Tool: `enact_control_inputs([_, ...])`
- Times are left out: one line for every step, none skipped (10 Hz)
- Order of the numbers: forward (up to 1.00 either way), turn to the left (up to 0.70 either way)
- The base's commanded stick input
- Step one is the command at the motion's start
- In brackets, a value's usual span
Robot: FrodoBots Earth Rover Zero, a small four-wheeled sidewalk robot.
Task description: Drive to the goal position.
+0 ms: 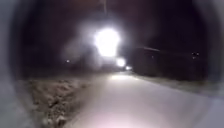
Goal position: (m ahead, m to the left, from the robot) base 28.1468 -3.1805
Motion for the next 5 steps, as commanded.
enact_control_inputs([1.0, 0.0])
enact_control_inputs([1.0, 0.0])
enact_control_inputs([1.0, 0.0])
enact_control_inputs([1.0, 0.0])
enact_control_inputs([1.0, 0.0])
